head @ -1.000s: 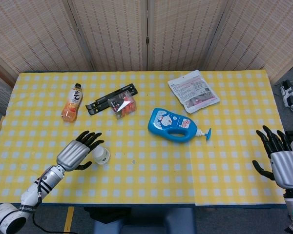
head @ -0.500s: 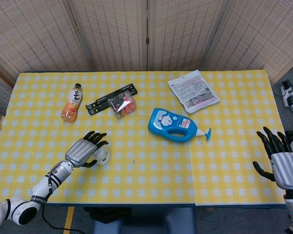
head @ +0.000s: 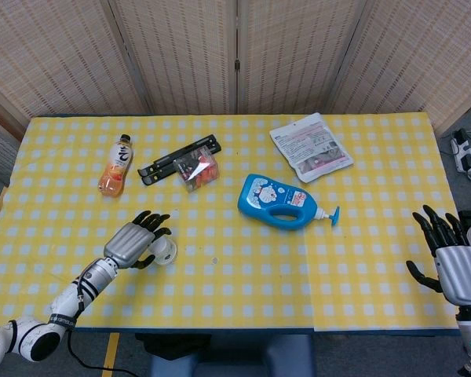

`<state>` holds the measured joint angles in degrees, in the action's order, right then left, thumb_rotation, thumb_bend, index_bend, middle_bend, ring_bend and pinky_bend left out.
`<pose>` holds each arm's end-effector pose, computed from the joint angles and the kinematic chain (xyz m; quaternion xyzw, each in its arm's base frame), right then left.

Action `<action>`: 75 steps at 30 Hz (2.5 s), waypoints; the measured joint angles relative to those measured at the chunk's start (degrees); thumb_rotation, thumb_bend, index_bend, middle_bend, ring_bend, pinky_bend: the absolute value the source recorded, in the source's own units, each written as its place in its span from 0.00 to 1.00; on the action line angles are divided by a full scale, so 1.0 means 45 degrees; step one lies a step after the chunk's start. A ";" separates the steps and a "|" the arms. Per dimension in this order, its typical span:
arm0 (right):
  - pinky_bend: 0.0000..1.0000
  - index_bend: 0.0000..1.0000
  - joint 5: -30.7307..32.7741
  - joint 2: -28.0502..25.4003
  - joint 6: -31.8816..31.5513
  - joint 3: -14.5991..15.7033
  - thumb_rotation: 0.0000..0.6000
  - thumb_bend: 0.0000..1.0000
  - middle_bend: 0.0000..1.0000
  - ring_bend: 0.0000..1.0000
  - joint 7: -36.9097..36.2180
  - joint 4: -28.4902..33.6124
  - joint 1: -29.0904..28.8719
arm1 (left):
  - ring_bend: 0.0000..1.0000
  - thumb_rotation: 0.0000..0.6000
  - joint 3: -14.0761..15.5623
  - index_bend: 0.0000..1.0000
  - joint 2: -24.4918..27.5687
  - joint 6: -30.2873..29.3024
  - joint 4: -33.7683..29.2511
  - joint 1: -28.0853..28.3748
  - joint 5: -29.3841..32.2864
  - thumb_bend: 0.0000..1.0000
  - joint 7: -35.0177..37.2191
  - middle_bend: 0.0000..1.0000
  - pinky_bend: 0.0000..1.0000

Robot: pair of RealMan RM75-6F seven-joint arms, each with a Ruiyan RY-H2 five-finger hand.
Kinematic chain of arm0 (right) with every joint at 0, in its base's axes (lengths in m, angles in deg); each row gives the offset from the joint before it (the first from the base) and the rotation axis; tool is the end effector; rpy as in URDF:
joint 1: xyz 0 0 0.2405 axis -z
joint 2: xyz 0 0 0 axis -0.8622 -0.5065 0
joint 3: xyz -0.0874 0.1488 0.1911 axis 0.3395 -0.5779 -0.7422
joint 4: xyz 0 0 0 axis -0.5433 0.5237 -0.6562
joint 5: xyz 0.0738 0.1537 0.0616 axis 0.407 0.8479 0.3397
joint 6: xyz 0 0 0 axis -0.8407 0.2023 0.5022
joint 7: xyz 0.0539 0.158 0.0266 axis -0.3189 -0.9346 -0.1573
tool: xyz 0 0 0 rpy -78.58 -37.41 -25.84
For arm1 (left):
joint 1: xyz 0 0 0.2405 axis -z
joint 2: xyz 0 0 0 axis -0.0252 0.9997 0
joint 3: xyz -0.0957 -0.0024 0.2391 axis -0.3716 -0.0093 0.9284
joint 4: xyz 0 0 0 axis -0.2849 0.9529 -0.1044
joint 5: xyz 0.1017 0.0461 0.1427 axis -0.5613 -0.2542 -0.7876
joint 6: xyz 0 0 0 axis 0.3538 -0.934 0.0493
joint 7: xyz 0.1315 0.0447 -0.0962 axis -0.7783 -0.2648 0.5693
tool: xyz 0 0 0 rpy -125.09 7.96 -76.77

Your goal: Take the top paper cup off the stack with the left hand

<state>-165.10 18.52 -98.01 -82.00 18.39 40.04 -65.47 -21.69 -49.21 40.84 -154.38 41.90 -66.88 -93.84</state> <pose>-0.2893 -0.2116 0.2042 0.6067 -0.3665 0.4099 0.5741 -0.1691 0.3326 0.0536 -0.8181 -0.3345 -0.2844 0.3715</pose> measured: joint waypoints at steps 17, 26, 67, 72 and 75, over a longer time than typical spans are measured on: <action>0.03 0.00 -0.0008 -0.0053 0.0033 0.0008 1.00 0.33 0.04 0.11 -0.0017 0.0089 -0.0008 | 0.11 1.00 0.0212 0.32 -0.0061 -0.0276 0.0209 0.0100 0.0132 0.46 0.0303 0.10 0.04; 0.03 0.00 -0.0001 -0.0089 0.0054 0.0000 1.00 0.33 0.04 0.11 0.0035 0.0159 -0.0021 | 0.12 1.00 0.0271 0.35 -0.0062 -0.0586 0.0282 0.0041 -0.0133 0.46 0.0650 0.11 0.05; 0.03 0.00 -0.0061 -0.0007 0.0158 0.0018 1.00 0.33 0.04 0.11 -0.0210 -0.0017 -0.0116 | 0.14 1.00 0.0774 0.36 0.1346 -0.2202 -0.0052 -0.1463 -0.0738 0.48 0.0835 0.13 0.05; 0.03 0.00 -0.0050 -0.0020 0.0143 0.0037 1.00 0.33 0.04 0.11 -0.0190 0.0029 -0.0091 | 0.14 1.00 0.0853 0.36 0.0631 -0.2050 0.0351 -0.1417 -0.0635 0.48 0.0472 0.14 0.05; 0.03 0.00 -0.0062 -0.0038 0.0101 0.0046 1.00 0.33 0.04 0.11 -0.0183 0.0050 -0.0065 | 0.14 1.00 0.0829 0.36 0.0333 -0.2000 0.0515 -0.1366 -0.0581 0.48 0.0374 0.14 0.05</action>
<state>-165.38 18.35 -97.55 -81.79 17.57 40.26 -65.76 -17.96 -47.71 31.84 -152.07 35.75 -69.50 -92.15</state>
